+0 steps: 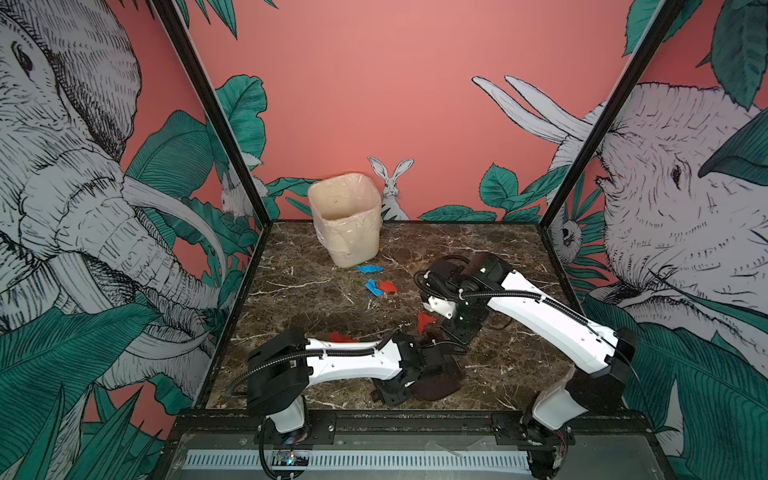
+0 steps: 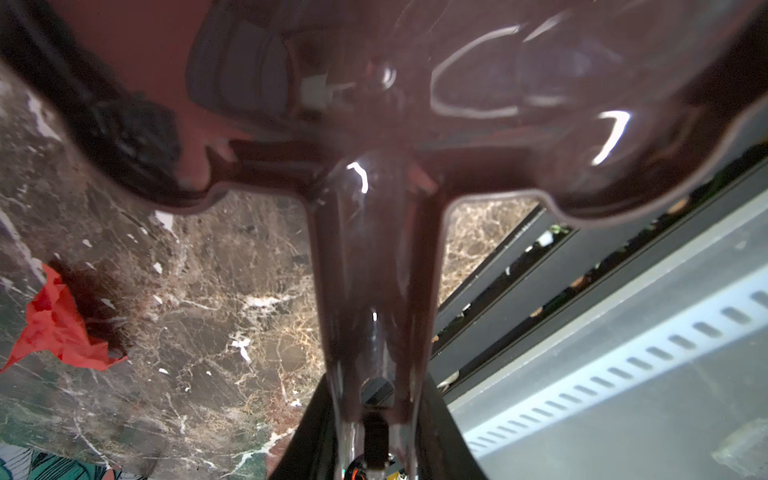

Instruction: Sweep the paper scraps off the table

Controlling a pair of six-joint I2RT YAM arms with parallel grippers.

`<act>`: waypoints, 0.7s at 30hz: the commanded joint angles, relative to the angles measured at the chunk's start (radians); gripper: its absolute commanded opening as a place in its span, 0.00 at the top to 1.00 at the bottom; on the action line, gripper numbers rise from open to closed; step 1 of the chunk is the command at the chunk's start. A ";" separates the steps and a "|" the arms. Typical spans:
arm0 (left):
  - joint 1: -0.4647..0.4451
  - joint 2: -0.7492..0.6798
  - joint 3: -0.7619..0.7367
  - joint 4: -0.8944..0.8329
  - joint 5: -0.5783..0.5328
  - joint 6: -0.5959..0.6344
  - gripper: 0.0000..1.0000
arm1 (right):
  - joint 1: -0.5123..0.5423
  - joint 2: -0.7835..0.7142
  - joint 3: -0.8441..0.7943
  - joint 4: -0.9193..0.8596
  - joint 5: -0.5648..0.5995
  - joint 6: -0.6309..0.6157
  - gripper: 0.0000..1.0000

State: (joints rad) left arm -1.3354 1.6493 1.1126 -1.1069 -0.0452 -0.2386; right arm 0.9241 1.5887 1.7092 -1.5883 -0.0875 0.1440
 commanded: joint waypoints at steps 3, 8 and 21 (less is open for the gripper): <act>0.003 -0.011 0.009 -0.010 -0.010 -0.004 1.00 | 0.015 -0.045 0.059 -0.012 -0.118 -0.016 1.00; 0.003 -0.011 0.012 -0.013 -0.012 -0.005 1.00 | 0.015 -0.053 0.075 -0.038 -0.090 -0.018 1.00; 0.003 -0.048 0.018 -0.011 -0.067 -0.016 1.00 | -0.112 -0.134 0.143 -0.092 0.159 0.007 1.00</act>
State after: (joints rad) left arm -1.3346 1.6485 1.1126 -1.1049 -0.0765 -0.2394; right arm 0.8402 1.5093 1.8214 -1.5944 0.0051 0.1352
